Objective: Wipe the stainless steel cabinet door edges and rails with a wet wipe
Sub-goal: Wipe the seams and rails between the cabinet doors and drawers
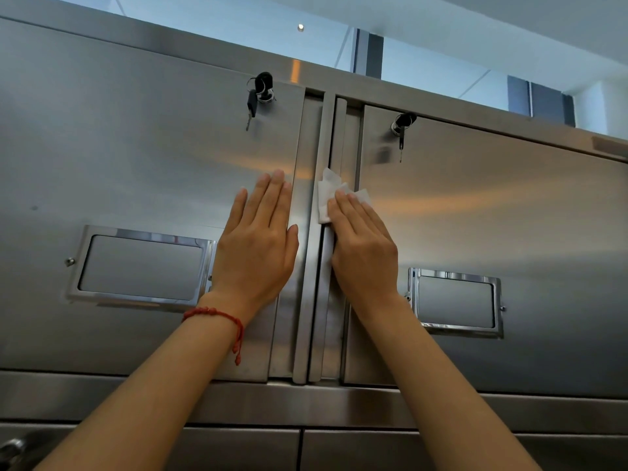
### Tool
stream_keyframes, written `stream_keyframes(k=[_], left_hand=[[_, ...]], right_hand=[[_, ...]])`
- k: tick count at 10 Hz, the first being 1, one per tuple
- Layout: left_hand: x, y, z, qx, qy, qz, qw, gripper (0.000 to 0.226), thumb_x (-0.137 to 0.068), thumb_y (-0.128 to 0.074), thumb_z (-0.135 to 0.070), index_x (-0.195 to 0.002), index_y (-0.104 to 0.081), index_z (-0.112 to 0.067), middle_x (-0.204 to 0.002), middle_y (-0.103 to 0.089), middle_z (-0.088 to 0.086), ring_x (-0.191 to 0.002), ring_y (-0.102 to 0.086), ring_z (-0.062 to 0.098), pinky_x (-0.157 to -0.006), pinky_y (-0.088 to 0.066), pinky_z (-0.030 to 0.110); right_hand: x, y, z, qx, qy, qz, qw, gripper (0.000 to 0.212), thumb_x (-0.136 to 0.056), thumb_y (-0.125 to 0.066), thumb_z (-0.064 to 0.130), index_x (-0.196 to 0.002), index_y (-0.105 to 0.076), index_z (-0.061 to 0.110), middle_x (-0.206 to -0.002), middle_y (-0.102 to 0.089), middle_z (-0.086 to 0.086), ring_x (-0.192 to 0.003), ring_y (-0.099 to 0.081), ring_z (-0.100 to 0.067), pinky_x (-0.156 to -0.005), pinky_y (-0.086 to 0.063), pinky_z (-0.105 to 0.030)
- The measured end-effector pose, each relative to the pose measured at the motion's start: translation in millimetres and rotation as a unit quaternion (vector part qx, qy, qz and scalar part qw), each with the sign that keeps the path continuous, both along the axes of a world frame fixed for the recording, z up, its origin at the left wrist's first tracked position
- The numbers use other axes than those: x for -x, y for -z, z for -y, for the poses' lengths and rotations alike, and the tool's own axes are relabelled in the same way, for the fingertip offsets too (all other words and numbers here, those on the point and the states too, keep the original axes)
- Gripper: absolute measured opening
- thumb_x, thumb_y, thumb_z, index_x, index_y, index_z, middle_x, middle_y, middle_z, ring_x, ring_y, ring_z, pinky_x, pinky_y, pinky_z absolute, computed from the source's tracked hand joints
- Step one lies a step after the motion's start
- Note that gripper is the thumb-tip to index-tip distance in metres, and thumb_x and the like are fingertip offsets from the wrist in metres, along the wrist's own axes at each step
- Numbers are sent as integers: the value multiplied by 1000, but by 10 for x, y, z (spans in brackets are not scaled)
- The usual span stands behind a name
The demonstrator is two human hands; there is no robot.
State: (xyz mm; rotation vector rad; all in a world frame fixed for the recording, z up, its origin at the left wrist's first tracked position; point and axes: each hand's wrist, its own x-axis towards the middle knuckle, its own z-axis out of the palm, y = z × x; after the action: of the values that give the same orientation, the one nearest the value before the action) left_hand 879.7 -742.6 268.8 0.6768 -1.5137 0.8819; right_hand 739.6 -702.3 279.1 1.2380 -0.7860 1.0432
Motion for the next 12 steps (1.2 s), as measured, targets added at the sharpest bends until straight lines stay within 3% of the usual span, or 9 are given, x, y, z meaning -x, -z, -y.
stream_keyframes(k=[3,5,12], left_hand=[[-4,0,-2,-2,0,1,1000,55,-95,-31,-26,-143,-24,-1,-151,-21,17,-141,-17,27,-116,-14,44],[-5,0,-14,-4,2,-1,1000,58,-94,-20,-31,-143,-23,-1,-151,-20,16,-141,-16,27,-116,-14,44],[-1,-1,8,2,4,-3,1000,55,-95,-29,-27,-144,-22,-1,-152,-20,16,-142,-16,26,-116,-12,42]], right_hand=[[24,140,3,2,5,-9,1000,41,-71,-75,-10,-110,-64,-9,-114,-63,-25,-107,-61,-36,-93,-48,-47],[16,131,-14,-1,8,-6,1000,42,-70,-76,-10,-110,-65,-9,-114,-63,-25,-108,-61,-36,-93,-49,-47],[25,318,-11,-7,6,-6,1000,38,-74,-71,-10,-111,-64,-9,-116,-62,-26,-110,-60,-36,-95,-47,-48]])
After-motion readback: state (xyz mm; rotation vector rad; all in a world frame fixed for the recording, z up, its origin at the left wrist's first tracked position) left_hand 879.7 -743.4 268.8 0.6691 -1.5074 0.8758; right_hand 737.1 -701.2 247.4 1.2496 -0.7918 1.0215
